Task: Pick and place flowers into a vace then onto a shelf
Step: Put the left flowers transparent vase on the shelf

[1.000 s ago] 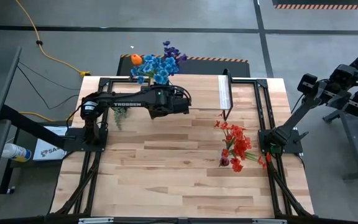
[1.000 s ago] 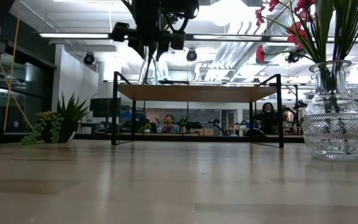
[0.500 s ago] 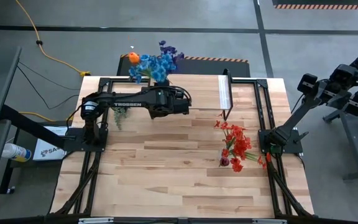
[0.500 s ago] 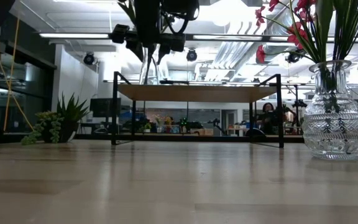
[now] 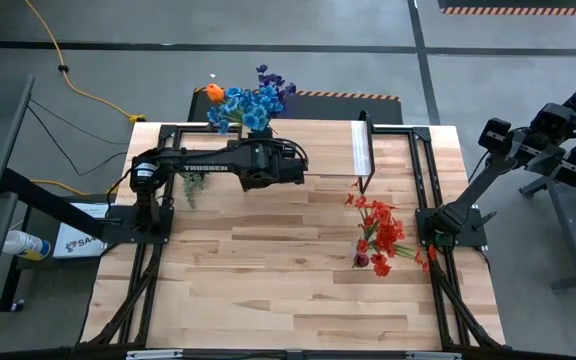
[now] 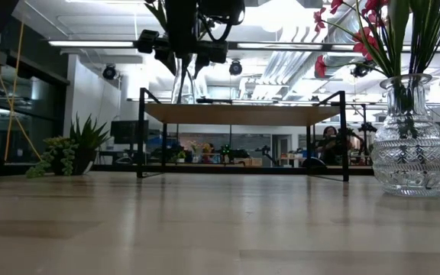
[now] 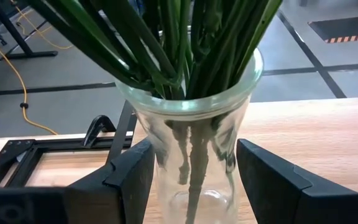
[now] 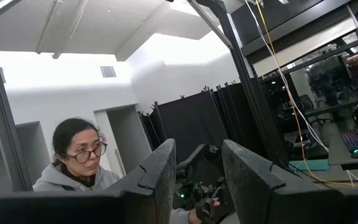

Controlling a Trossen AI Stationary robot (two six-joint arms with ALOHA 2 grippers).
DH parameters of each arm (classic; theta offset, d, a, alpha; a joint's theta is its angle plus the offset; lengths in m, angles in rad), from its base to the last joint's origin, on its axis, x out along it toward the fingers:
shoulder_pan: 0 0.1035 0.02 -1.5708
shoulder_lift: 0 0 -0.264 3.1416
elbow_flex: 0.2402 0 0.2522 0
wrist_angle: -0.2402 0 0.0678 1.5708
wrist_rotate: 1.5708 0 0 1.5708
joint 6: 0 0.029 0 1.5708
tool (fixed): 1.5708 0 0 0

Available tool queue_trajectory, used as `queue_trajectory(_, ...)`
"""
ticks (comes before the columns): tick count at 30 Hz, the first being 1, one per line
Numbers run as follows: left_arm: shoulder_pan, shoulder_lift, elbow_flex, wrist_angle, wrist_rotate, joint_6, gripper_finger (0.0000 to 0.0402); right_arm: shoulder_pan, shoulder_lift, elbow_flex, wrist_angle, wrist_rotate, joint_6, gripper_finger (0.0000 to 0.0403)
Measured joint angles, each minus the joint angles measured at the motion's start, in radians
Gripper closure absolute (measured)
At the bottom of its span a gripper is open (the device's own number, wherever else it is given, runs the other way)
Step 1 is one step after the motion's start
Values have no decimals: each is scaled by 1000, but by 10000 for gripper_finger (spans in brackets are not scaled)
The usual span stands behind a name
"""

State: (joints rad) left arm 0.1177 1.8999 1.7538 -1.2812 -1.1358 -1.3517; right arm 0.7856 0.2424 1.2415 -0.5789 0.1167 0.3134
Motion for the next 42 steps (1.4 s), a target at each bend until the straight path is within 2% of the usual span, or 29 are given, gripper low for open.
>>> queue_trajectory(22,0,0,0,-1,-12,-41,142,0,0,0,0,0,0,279)
queue_trajectory(42,0,0,0,0,-51,-14,142,0,0,0,0,0,0,279)
